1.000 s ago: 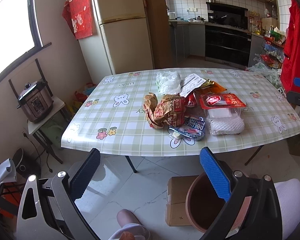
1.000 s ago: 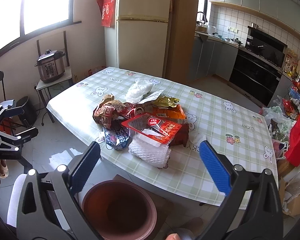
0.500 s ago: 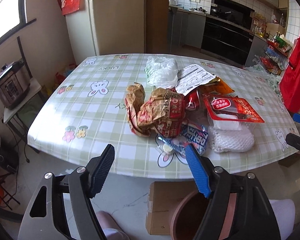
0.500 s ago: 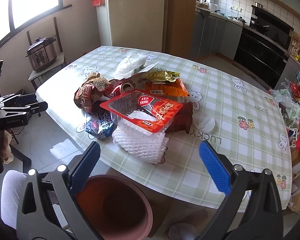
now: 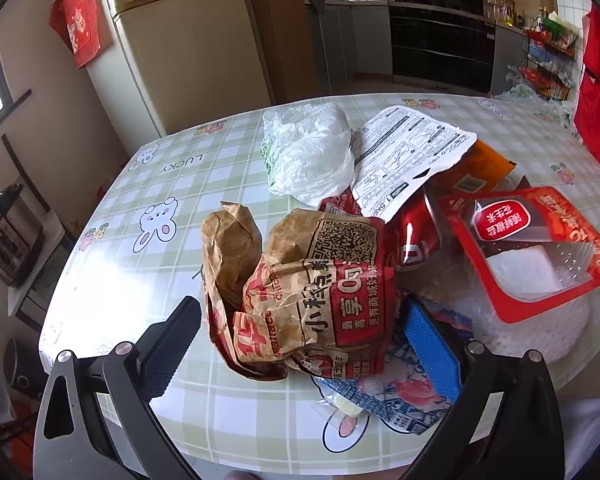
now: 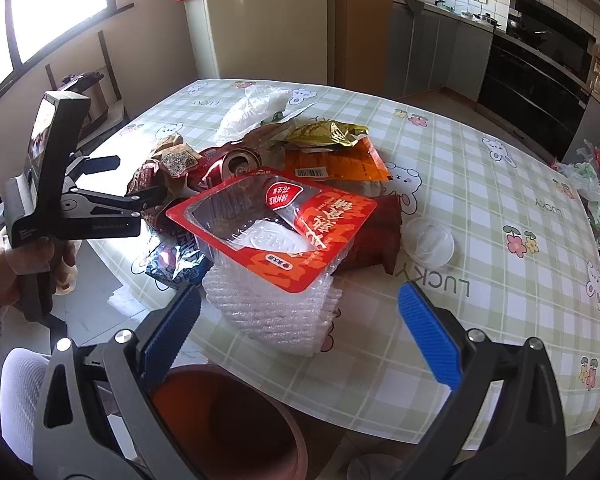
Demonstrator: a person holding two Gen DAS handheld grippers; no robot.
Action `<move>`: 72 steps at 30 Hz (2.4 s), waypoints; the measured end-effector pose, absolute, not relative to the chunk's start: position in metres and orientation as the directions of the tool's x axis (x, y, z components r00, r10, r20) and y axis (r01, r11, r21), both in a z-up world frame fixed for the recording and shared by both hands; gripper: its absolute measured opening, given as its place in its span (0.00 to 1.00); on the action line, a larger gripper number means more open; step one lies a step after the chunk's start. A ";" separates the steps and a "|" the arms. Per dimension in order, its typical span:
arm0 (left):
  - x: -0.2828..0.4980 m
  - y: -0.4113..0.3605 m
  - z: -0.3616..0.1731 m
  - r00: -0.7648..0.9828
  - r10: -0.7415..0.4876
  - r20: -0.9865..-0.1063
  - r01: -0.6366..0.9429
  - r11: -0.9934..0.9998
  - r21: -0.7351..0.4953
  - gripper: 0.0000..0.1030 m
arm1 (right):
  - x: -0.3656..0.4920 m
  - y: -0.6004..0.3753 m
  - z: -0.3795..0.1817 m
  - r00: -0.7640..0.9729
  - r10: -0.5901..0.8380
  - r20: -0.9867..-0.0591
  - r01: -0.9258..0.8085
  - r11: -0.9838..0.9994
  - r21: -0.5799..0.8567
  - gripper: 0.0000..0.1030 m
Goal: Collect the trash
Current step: 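Reach the left gripper to the crumpled brown paper bag and grasp it, then grasp the red-and-clear plastic tray package with the right gripper while the left holds the brown bag, then carry the brown bag over the bin and open the left gripper while the right lifts the tray package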
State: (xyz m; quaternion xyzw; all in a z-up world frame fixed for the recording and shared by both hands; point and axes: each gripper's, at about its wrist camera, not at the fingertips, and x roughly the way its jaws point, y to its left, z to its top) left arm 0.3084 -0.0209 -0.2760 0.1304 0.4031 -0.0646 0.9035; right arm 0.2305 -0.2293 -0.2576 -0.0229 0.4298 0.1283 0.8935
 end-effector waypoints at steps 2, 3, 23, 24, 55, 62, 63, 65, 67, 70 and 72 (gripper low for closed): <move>0.310 -0.019 -0.279 0.667 -0.015 -0.745 0.222 0.959 0.179 0.94 | 0.232 -0.230 -0.259 0.597 0.215 -0.773 -0.250 0.965 0.075 0.95; 0.310 -0.018 -0.279 0.670 -0.021 -0.742 0.223 0.959 0.174 0.93 | 0.232 -0.230 -0.260 0.596 0.214 -0.774 -0.249 0.966 0.075 0.94; 0.264 0.043 -0.226 0.795 0.027 -0.606 0.086 0.984 0.157 0.34 | 0.248 -0.240 -0.258 0.597 0.303 -0.743 -0.203 0.953 0.225 0.79; 0.260 0.046 -0.222 0.801 0.027 -0.597 0.079 0.985 0.151 0.34 | 0.250 -0.241 -0.257 0.602 0.302 -0.740 -0.199 0.953 0.228 0.79; 0.133 0.042 -0.193 0.823 -0.078 -0.563 0.117 0.993 0.033 0.34 | 0.292 -0.283 -0.262 0.640 0.424 -0.641 0.006 0.832 0.555 0.10; 0.112 0.034 -0.185 0.826 -0.104 -0.554 0.140 0.990 0.022 0.34 | 0.274 -0.286 -0.238 0.689 0.382 -0.615 -0.014 0.856 0.516 0.08; 0.110 0.034 -0.184 0.826 -0.108 -0.554 0.143 0.990 0.020 0.34 | 0.271 -0.286 -0.234 0.695 0.378 -0.612 -0.020 0.861 0.509 0.07; 0.106 0.033 -0.182 0.828 -0.111 -0.550 0.146 0.989 0.020 0.34 | 0.265 -0.285 -0.227 0.704 0.373 -0.604 -0.029 0.865 0.500 0.07; 0.102 0.034 -0.180 0.830 -0.113 -0.546 0.147 0.989 0.019 0.34 | 0.260 -0.285 -0.221 0.712 0.373 -0.595 -0.038 0.866 0.498 0.06; 0.099 0.036 -0.174 0.833 -0.124 -0.539 0.155 0.988 0.012 0.34 | 0.250 -0.286 -0.211 0.725 0.374 -0.579 -0.050 0.866 0.497 0.06; 0.096 0.035 -0.171 0.836 -0.129 -0.533 0.161 0.987 0.013 0.34 | 0.245 -0.286 -0.207 0.727 0.374 -0.576 -0.057 0.869 0.492 0.06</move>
